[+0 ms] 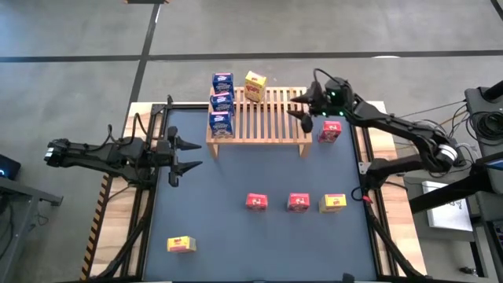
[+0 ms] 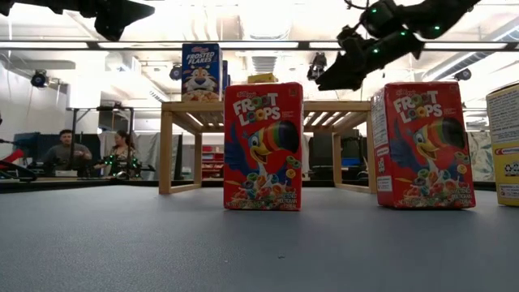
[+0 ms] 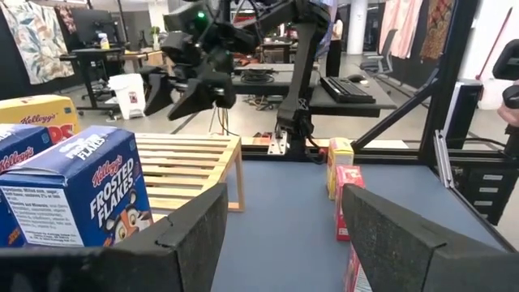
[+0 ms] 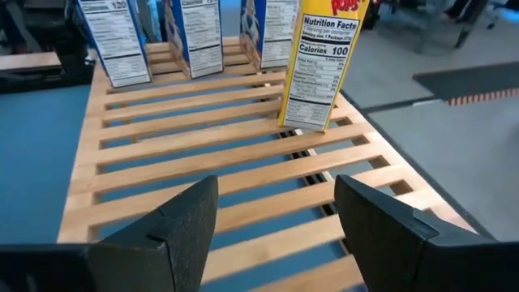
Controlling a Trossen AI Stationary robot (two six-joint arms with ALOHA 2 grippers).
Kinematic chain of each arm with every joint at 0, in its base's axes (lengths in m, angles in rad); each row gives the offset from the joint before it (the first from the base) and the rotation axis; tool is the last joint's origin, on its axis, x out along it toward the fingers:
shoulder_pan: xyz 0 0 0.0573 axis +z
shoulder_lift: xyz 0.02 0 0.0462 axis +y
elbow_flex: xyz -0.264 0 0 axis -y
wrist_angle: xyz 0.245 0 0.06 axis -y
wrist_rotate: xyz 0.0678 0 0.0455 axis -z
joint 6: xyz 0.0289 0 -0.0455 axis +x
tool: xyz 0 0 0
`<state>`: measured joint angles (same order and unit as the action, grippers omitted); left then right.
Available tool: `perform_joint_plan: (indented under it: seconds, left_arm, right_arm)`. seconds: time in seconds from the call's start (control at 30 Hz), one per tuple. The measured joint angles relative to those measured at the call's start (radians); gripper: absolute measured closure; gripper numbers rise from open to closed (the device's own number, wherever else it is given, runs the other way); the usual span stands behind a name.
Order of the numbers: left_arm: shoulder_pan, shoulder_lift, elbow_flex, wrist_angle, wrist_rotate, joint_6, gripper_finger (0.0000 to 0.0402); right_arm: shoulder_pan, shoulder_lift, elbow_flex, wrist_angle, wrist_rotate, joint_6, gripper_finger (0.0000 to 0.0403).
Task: Stack cereal on shelf
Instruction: Put the bottom yellow cereal box on the shelf aligned with the other yellow cereal box
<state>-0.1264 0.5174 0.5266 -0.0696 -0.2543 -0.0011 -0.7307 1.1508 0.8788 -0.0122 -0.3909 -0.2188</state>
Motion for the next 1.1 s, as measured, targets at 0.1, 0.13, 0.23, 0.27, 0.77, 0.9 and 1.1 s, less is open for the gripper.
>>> perform_joint_plan:
  seconds: [0.1,0.13,0.23,0.27,0.77,0.9,1.1]
  left_arm:
    - [0.0,0.01,0.0,0.002,0.0,-0.01,0.0176]
    - [0.0,0.016,0.0,0.002,0.0,-0.013,0.0176]
    - [0.0,0.04,0.0,0.002,0.0,-0.026,0.0176]
    - [0.0,0.049,0.0,0.002,0.0,-0.029,0.0176]
    - [-0.002,0.105,0.134,-0.318,0.003,-0.138,0.0176]
    - [-0.003,0.128,0.172,-0.396,0.035,-0.155,0.0176]
    - [-0.005,0.178,0.254,-0.62,0.077,-0.286,0.0176]
  right_arm:
    - [0.0,-0.041,-0.057,0.042,0.0,0.015,0.0168]
    - [0.0,-0.051,-0.072,0.055,0.0,0.019,0.0168]
    - [0.0,-0.072,-0.102,0.061,0.0,0.034,0.0168]
    - [0.0,-0.076,-0.106,0.062,0.0,0.038,0.0168]
    - [0.0,-0.09,-0.108,0.063,-0.001,0.065,0.0168]
    - [0.0,-0.09,-0.108,0.07,-0.001,0.07,0.0168]
    - [0.0,-0.09,-0.108,0.072,-0.001,0.07,0.0168]
